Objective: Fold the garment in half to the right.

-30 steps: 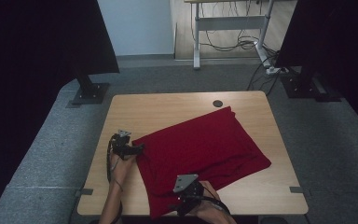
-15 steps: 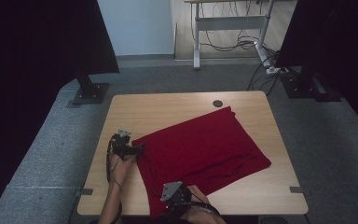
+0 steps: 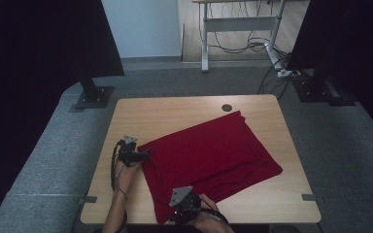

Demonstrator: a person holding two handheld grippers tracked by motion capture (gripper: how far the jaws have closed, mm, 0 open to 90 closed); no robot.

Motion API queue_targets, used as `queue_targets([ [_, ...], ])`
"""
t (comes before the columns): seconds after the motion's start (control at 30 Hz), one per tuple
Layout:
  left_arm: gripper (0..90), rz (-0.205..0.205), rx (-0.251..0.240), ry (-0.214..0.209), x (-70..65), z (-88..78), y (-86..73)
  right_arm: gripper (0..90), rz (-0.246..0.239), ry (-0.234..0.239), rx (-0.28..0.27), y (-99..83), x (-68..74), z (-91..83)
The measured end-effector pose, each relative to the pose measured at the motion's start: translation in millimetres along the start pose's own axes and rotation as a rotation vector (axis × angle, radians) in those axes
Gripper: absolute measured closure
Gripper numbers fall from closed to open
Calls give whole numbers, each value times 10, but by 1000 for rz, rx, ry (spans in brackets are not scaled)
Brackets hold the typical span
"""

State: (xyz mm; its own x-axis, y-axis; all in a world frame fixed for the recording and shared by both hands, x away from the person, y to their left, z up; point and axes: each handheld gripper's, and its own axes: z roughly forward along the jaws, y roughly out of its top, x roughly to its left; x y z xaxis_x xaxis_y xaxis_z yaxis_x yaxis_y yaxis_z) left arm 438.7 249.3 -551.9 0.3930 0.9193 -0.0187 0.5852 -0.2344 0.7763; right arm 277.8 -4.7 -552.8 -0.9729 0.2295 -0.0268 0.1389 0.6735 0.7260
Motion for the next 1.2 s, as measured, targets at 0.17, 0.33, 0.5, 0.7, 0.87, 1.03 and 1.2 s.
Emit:
queue_targets([
  [0.17,806,9,-4,-40,-55,0,-1,788,66,-93,-17,-20,-26,-17],
  [0.33,815,11,-7,-37,-67,-1,-2,802,58,-110,3,9,-11,-14],
  [0.5,824,1,-19,-41,-56,-15,-9,812,78,-93,-9,-5,-40,-20],
  [0.7,833,-25,-55,-63,-2,-85,13,824,47,-110,-67,58,-5,-157],
  [0.87,833,14,-166,-91,-97,-313,240,824,46,-120,-107,109,-33,-307],
  [1.03,833,77,-237,-87,-279,-381,503,824,115,-166,-193,13,-155,-679],
  [1.2,834,123,-289,-53,-442,-344,614,824,165,-206,-217,-108,-247,-881],
])
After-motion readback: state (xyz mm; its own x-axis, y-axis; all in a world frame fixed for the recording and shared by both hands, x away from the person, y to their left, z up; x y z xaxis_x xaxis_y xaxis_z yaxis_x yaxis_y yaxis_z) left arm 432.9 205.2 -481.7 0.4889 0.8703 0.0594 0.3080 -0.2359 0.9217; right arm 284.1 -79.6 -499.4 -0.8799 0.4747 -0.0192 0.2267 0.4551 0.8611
